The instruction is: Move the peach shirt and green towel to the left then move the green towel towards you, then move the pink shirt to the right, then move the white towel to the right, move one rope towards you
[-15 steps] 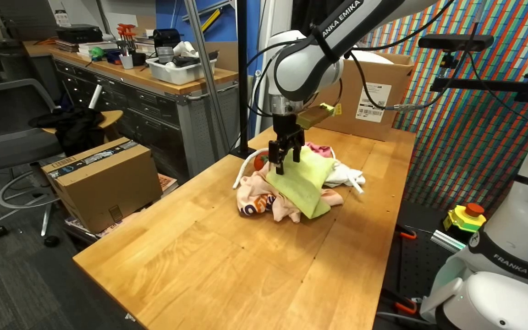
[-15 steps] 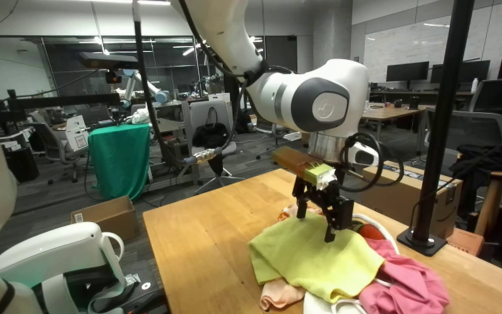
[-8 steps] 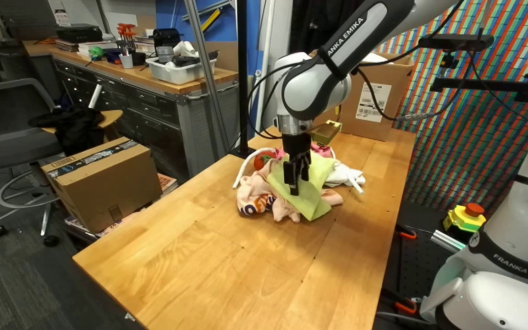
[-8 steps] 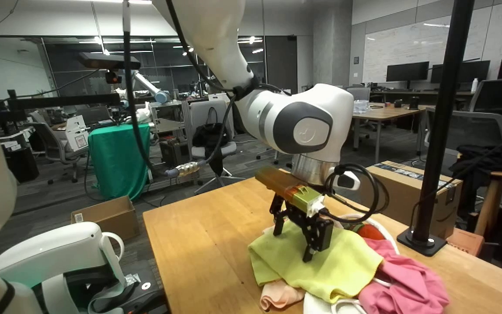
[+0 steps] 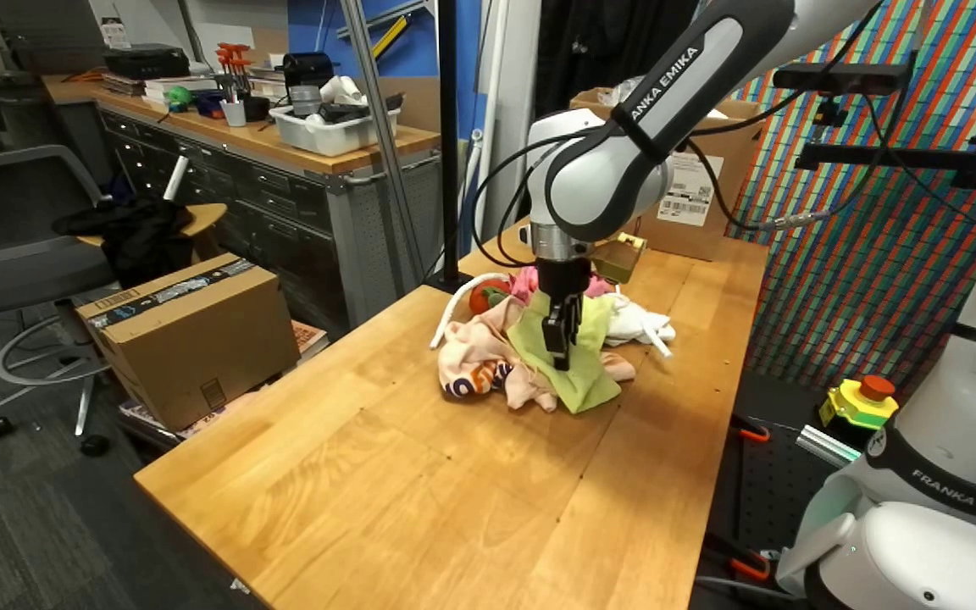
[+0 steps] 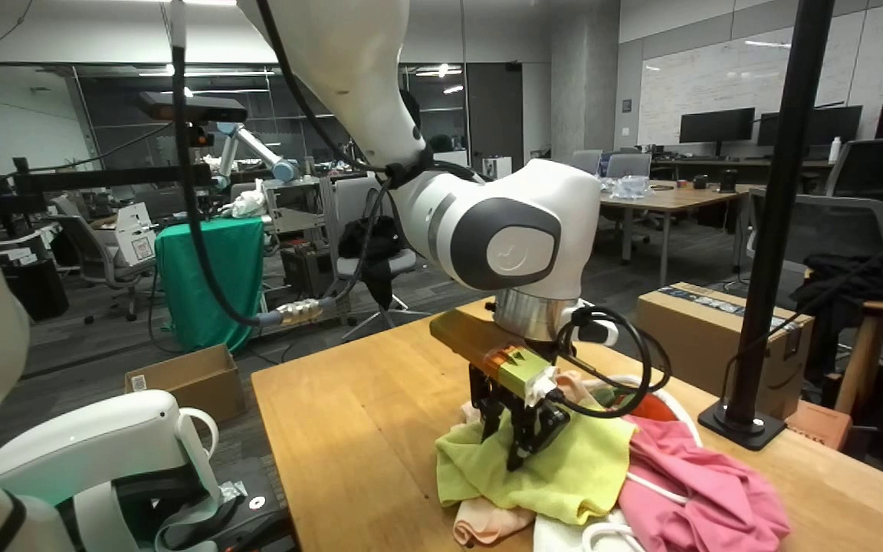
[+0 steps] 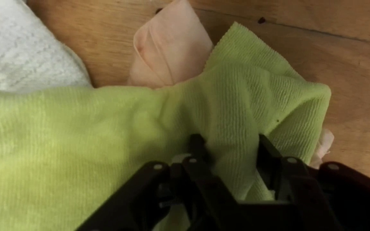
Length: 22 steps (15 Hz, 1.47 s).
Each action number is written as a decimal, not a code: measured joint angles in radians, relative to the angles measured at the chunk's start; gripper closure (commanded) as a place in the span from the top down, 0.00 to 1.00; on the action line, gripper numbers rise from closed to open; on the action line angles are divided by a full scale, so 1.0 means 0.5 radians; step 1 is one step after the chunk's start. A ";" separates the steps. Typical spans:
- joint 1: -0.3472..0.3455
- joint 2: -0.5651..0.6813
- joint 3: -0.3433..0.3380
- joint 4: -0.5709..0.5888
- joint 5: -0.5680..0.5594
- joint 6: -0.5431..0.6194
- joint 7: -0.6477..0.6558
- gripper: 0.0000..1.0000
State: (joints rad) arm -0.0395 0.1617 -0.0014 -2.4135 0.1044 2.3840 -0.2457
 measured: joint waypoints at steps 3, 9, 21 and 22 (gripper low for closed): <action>0.006 -0.102 0.006 -0.095 -0.002 0.047 0.001 0.04; 0.056 -0.343 0.015 -0.168 -0.033 0.052 0.037 0.09; 0.108 -0.698 0.048 0.032 -0.112 0.290 0.340 0.09; 0.110 -0.702 0.060 0.067 -0.122 0.308 0.362 0.09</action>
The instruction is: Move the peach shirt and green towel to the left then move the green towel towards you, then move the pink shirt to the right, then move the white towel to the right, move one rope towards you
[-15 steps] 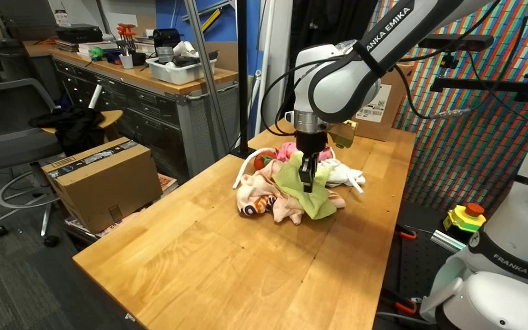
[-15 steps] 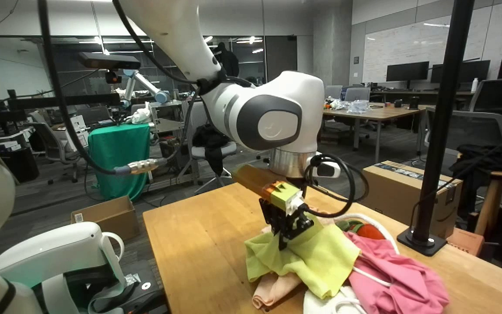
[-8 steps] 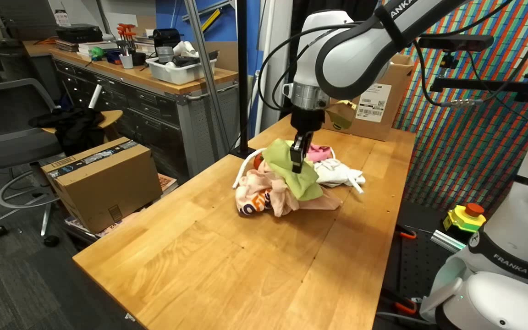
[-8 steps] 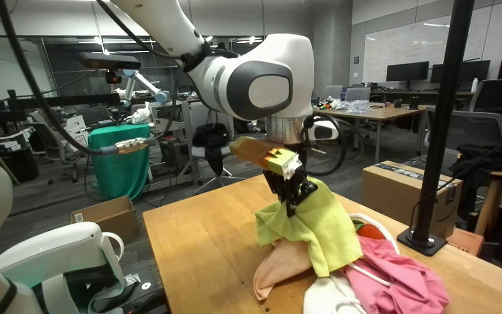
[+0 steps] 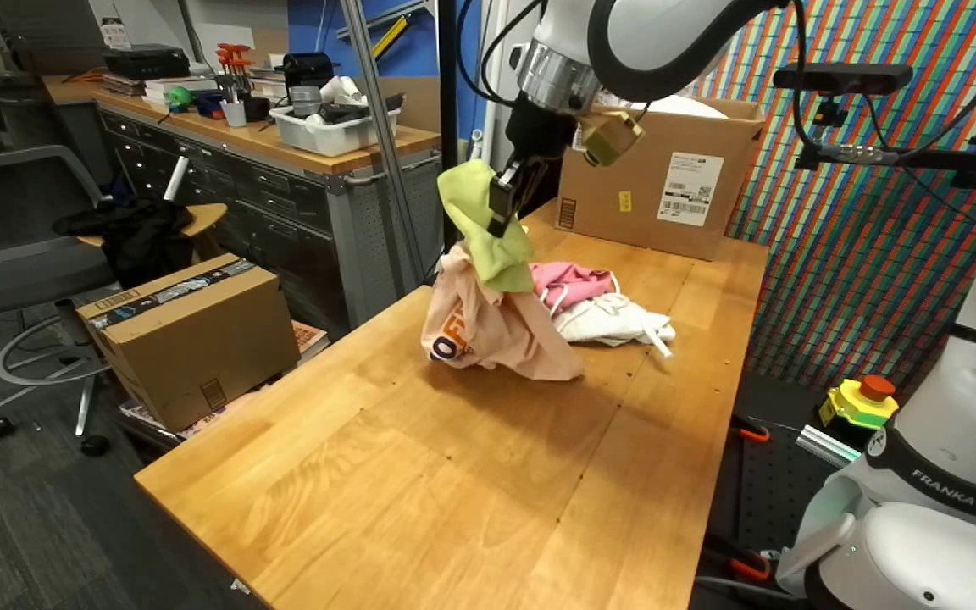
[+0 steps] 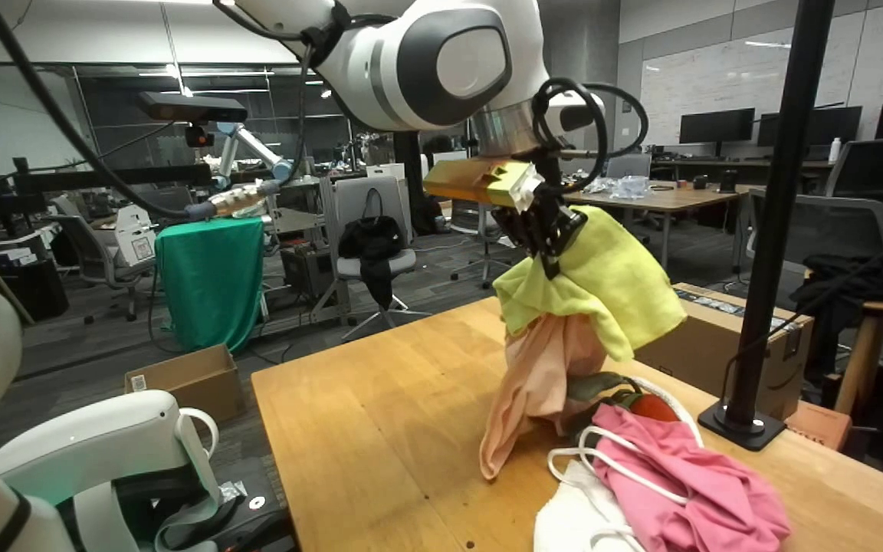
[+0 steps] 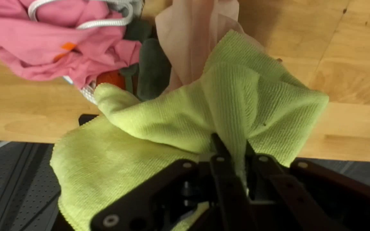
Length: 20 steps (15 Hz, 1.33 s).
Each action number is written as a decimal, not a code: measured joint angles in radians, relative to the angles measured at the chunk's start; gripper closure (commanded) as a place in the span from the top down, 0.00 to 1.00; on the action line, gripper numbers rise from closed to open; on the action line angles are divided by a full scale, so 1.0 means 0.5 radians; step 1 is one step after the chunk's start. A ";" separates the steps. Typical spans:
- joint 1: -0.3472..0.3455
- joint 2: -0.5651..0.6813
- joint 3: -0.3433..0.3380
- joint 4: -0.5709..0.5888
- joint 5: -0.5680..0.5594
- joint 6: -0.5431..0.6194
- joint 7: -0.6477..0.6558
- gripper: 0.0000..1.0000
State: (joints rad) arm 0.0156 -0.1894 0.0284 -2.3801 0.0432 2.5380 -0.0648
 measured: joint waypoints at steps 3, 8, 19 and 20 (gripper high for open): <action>0.022 0.012 0.041 0.109 -0.035 0.008 0.038 0.09; 0.085 0.067 0.100 0.240 -0.059 0.054 0.085 0.09; 0.273 0.311 0.252 0.440 -0.059 0.180 0.123 0.09; 0.291 0.335 0.269 0.457 -0.058 0.193 0.139 0.09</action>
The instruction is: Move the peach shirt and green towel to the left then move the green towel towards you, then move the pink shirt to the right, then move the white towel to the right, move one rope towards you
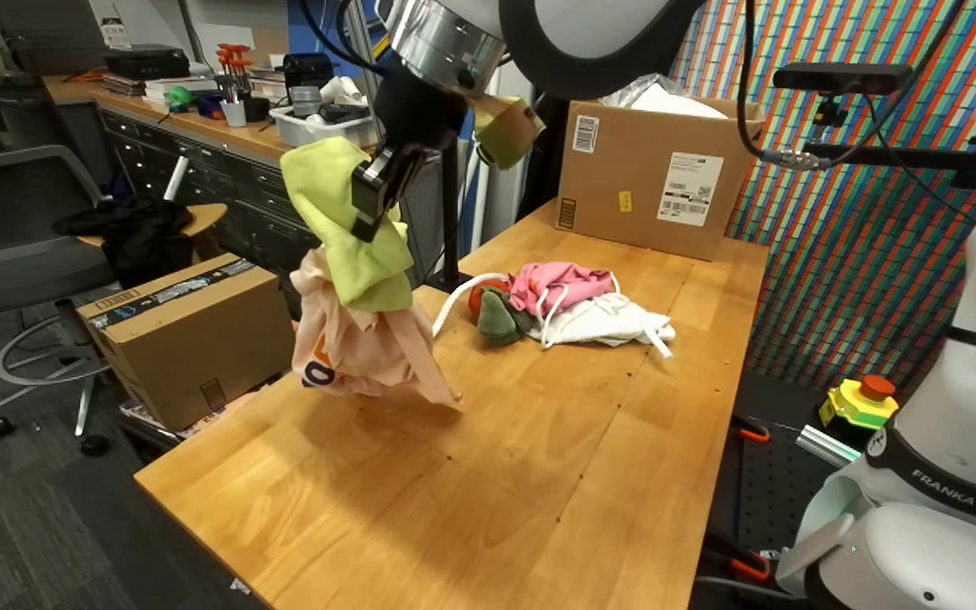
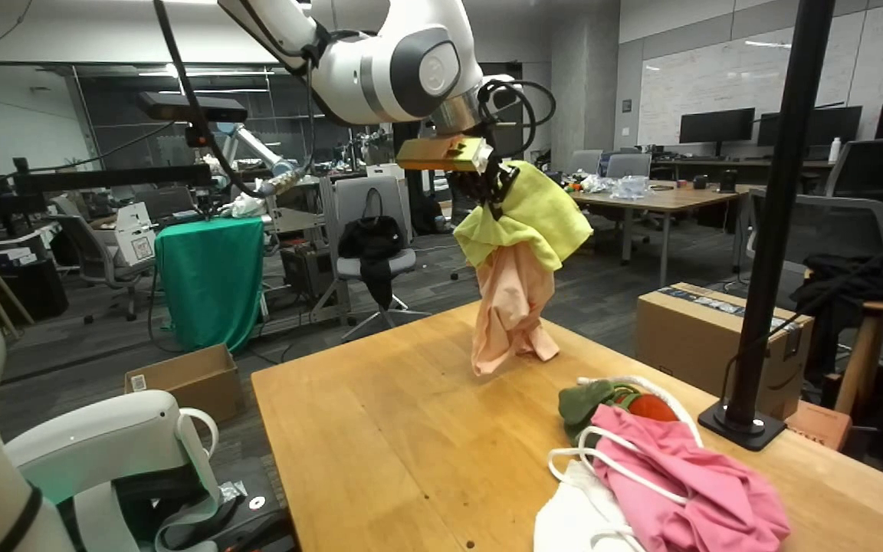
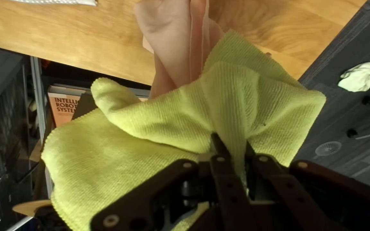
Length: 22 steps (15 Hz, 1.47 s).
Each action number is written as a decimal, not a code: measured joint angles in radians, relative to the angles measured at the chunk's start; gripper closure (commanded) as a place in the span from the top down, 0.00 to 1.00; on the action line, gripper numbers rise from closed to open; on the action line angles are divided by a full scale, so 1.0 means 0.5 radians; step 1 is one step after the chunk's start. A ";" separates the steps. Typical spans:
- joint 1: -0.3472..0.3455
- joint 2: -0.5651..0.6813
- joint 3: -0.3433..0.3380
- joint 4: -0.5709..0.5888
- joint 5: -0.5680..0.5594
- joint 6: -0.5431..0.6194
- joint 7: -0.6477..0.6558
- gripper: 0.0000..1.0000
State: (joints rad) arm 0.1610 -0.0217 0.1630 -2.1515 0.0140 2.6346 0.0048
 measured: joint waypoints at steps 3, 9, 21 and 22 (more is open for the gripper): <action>0.051 0.056 0.048 0.059 0.001 0.033 0.080 0.09; 0.145 0.152 0.115 0.154 -0.020 0.043 0.220 0.09; 0.404 0.538 0.127 0.609 -0.831 -0.728 0.325 0.09; 0.422 0.573 0.127 0.652 -0.852 -0.750 0.325 0.09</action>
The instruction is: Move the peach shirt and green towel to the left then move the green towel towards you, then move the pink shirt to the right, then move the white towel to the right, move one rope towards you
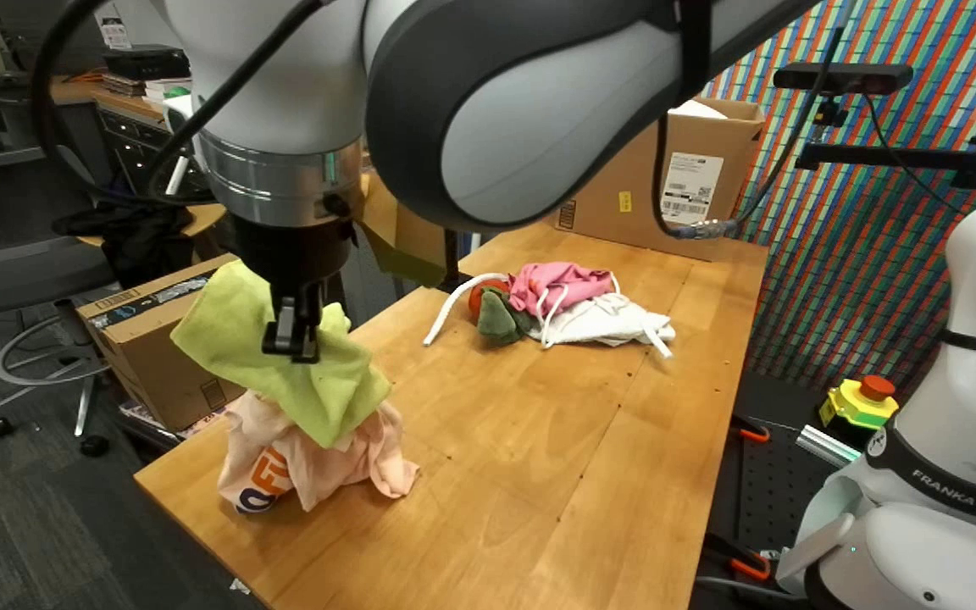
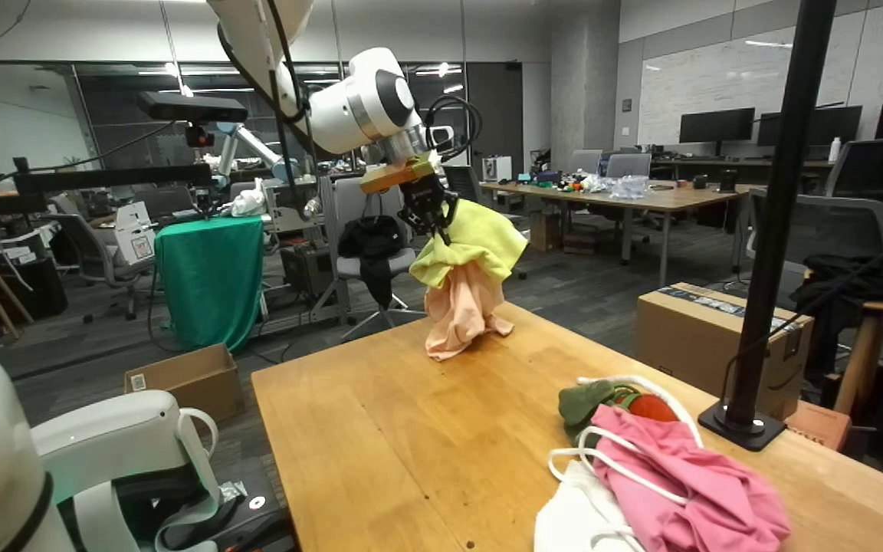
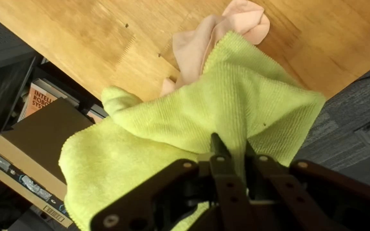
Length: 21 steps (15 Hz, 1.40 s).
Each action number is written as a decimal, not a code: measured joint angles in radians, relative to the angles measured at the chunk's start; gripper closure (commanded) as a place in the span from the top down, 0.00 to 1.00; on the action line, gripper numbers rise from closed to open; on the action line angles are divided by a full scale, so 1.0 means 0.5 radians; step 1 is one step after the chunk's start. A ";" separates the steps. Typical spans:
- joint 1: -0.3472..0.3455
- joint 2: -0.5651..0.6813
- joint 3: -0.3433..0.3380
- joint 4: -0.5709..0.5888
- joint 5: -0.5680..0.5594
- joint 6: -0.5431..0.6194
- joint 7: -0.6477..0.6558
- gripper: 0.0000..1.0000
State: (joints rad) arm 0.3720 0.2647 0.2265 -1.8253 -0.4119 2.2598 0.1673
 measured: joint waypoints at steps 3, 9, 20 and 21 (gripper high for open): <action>0.041 0.105 -0.001 0.125 -0.010 -0.040 0.001 0.09; 0.079 0.280 -0.040 0.300 -0.041 -0.131 0.000 0.36; 0.090 0.371 -0.202 0.422 -0.190 -0.544 0.001 1.00; 0.089 0.371 -0.204 0.424 -0.190 -0.554 0.001 1.00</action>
State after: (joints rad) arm 0.4165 0.4500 0.1247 -1.6132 -0.5072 1.9826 0.1677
